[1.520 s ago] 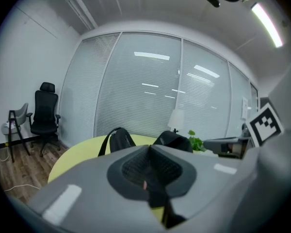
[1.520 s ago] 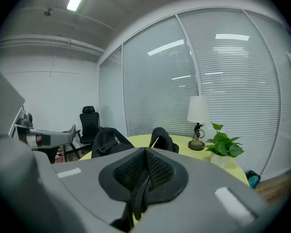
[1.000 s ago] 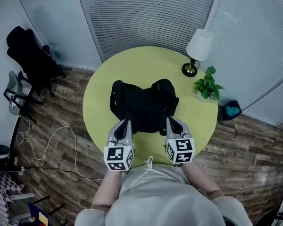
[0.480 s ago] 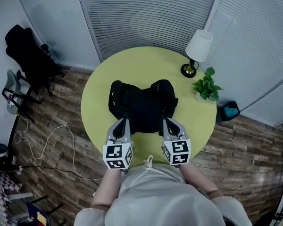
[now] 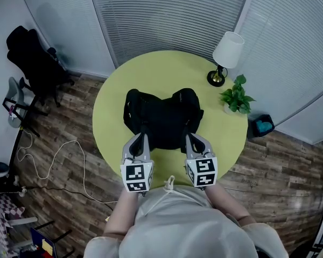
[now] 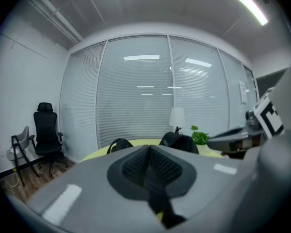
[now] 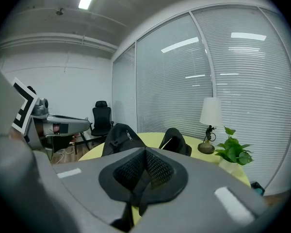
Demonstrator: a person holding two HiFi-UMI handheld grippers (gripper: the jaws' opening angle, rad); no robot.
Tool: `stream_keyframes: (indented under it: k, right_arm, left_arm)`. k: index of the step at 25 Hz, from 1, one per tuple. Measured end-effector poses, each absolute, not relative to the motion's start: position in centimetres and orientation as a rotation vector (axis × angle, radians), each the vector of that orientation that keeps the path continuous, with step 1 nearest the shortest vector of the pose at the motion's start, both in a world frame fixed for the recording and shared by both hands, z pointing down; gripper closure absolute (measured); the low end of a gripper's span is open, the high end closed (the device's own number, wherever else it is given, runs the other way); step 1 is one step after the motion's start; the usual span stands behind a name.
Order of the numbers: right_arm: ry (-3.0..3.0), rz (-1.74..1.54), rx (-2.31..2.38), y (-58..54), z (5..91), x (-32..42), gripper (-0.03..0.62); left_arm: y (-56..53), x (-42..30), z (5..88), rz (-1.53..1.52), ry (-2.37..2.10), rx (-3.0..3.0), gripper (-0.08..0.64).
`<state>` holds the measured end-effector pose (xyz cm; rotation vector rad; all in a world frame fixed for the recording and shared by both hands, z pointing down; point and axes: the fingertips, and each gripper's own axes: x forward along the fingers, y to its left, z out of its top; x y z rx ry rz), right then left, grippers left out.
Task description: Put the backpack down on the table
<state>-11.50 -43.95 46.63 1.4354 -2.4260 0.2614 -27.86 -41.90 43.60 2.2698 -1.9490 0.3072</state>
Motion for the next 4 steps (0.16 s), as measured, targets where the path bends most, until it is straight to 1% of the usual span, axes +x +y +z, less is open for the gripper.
stream_keyframes:
  k: [4]
  right_arm:
    - [-2.424,0.263,1.429,-43.97,46.81,-11.45,0.595]
  left_arm:
    - [-42.03,-27.69,43.76,0.322,-1.942,2.278,0.554]
